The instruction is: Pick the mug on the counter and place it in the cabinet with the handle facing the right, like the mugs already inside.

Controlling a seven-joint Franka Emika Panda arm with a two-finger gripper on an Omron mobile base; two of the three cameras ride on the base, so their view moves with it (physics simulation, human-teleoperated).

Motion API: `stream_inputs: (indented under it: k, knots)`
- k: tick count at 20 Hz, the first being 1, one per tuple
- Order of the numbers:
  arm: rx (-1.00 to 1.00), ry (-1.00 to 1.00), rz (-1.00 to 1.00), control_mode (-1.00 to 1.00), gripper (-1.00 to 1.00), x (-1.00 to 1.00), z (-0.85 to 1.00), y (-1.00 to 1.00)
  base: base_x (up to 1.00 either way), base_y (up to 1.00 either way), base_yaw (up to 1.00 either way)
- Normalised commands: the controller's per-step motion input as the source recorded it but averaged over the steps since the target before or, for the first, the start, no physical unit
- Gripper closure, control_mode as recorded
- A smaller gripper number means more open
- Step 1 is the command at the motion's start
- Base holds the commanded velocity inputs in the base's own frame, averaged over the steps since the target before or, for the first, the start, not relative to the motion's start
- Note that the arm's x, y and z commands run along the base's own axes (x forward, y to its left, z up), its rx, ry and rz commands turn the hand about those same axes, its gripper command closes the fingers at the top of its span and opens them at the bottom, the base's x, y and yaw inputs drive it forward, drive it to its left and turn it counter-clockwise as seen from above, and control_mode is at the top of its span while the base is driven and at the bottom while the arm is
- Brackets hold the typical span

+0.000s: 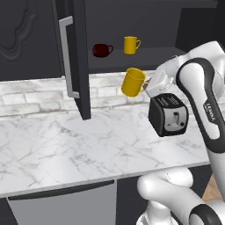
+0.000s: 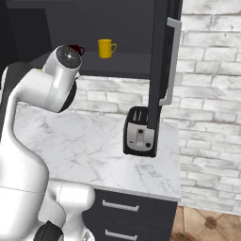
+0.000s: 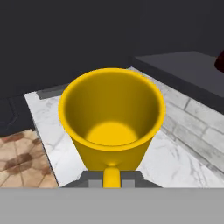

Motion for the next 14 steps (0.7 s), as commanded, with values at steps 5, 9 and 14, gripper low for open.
stream_inputs:
  k: [5, 9, 14]
  knots:
    - [0.01, -0.05, 0.02, -1.0, 1.0, 0.3, 0.26, -0.07, 0.0, 0.0, 0.0]
    - [0.0, 0.0, 0.0, -1.0, 1.0, 0.32, 0.39, 0.0, 0.0, 0.0, 0.0]
    - [0.0, 0.0, 0.0, -1.0, 1.0, 0.42, 0.17, 0.0, 0.0, 0.0, 0.0]
